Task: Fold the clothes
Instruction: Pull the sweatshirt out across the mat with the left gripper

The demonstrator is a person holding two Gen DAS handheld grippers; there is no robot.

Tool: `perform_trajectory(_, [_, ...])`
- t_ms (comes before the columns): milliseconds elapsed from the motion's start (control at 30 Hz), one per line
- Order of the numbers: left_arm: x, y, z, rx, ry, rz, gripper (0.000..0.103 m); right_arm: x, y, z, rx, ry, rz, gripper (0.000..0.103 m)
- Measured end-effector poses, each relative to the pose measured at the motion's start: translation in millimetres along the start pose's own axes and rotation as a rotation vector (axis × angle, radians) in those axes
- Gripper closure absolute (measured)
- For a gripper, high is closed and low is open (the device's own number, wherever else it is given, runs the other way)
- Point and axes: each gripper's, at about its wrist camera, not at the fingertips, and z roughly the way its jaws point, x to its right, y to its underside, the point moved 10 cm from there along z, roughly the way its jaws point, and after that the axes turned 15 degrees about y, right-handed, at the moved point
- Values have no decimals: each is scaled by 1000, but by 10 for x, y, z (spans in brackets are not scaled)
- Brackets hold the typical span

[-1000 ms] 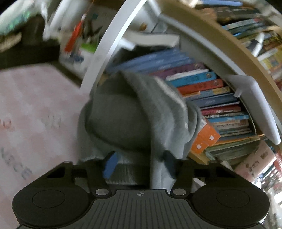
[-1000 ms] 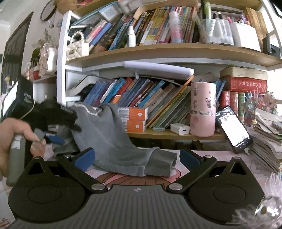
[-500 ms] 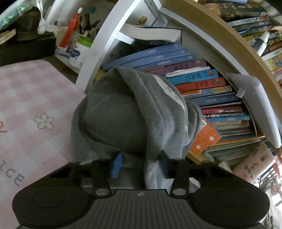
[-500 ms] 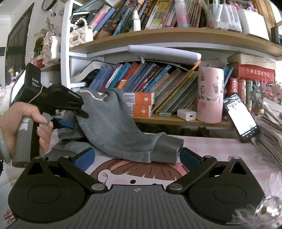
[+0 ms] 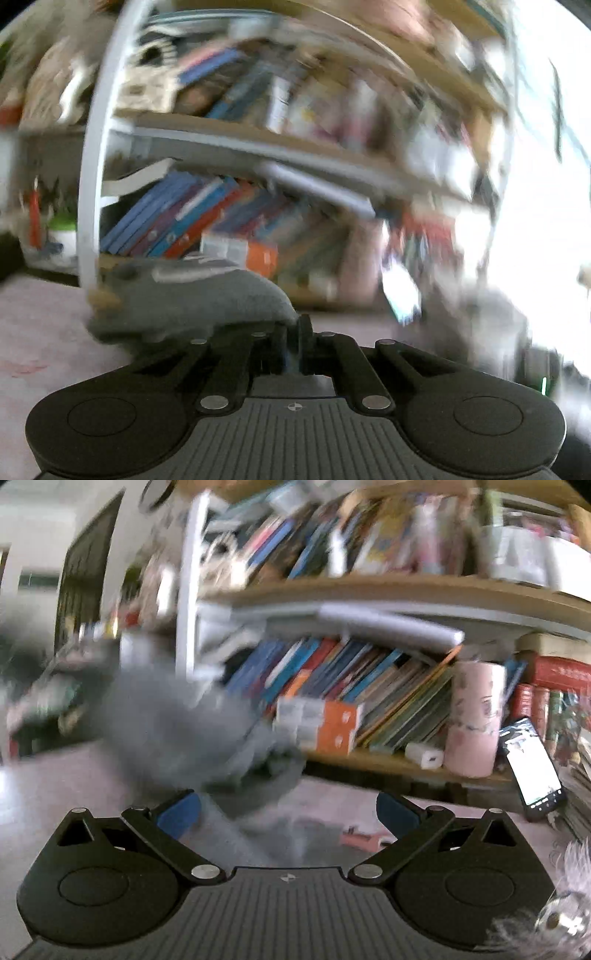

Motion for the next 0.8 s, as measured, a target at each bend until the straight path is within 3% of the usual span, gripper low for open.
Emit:
perform_trajectory(133, [-7,733,-133,-249,-103,36,99,69,-97,-54,-4,-71,77,0])
perform_trajectory(200, [-55,994,-228,-308,-104,-7,96,46,-79,-31,-29,-87,66,0])
perform_trajectory(267, [-57,1118,-326,-333,-84,-37,84,-6,1,23,-76,-80,16,1])
perform_trajectory(300, [-41,1131,-386,-338,-73,-31,79,-39,55,48,-104,-78,-14,3])
perform_trajectory(367, [-63,1059,-488,-324,-80,7,43,-96,161,91,-150,-77,-68,3])
perform_trajectory(433, [-162,872,-588,-262,-128,42,32,-137,239,113,-177,-79,-100,3])
perform_trajectory(600, [-827,438,-541,-137,-232,-84,32,-212,423,162,-243,-71,-172,7])
perform_trajectory(800, [-1945,357,71,-131,-295,-377,35,-294,590,185,-318,-96,-232,7])
